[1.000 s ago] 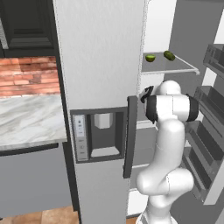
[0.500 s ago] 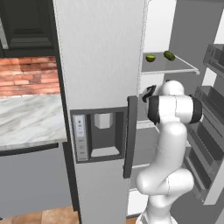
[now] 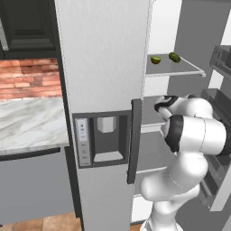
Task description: Pick up the apple and kiwi from the fridge and place one fruit on each plate on the dining counter.
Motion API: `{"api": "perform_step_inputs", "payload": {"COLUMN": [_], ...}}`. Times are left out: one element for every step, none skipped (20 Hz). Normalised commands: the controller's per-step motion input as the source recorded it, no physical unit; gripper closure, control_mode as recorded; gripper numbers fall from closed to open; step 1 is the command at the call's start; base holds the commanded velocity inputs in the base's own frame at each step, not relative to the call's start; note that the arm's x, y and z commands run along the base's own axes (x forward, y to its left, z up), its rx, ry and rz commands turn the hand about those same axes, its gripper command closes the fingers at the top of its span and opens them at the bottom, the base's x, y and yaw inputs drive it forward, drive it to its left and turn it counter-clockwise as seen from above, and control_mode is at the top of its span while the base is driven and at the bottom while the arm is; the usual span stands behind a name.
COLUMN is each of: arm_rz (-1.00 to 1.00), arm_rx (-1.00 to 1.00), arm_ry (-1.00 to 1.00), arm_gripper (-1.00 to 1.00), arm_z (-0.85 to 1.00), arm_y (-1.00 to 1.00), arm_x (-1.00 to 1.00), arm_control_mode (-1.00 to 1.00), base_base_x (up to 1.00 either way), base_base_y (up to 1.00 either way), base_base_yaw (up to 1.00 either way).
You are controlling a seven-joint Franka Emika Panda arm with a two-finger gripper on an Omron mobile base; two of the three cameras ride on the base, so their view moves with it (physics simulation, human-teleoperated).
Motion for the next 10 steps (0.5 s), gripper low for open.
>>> {"api": "perform_step_inputs", "payload": {"arm_rz": [0.0, 0.0, 0.0, 0.0, 0.0, 0.0, -0.01, -0.03, -0.04, -0.05], "arm_rx": [0.0, 0.0, 0.0, 0.0, 0.0, 0.0, 0.0, 0.0, 0.0, 0.0], "arm_ry": [0.0, 0.0, 0.0, 0.0, 0.0, 0.0, 0.02, 0.04, 0.07, 0.05], "arm_gripper": [1.0, 1.0, 1.0, 1.0, 1.0, 1.0, 1.0, 1.0, 1.0, 1.0], "arm_z": [0.78, 0.78, 0.79, 0.81, 0.8, 0.87, 0.92, 0.93, 0.94, 0.9], "arm_y": [0.21, 0.26, 0.3, 0.32, 0.32, 0.28, 0.27, 0.23, 0.21, 0.15], "arm_x": [-0.64, -0.6, -0.54, -0.51, -0.33, -0.32, -0.19, -0.13, -0.1, -0.14], "arm_control_mode": [-1.0, -1.0, -1.0, -1.0, -1.0, -1.0, -1.0, -1.0, -1.0, -1.0], "base_base_x": [0.0, 0.0, 0.0, 0.0, 0.0, 0.0, 0.0, 0.0, 0.0, 0.0], "base_base_y": [0.0, 0.0, 0.0, 0.0, 0.0, 0.0, 0.0, 0.0, 0.0, 0.0], "base_base_yaw": [0.0, 0.0, 0.0, 0.0, 0.0, 0.0, 0.0, 0.0, 0.0, 0.0]}}
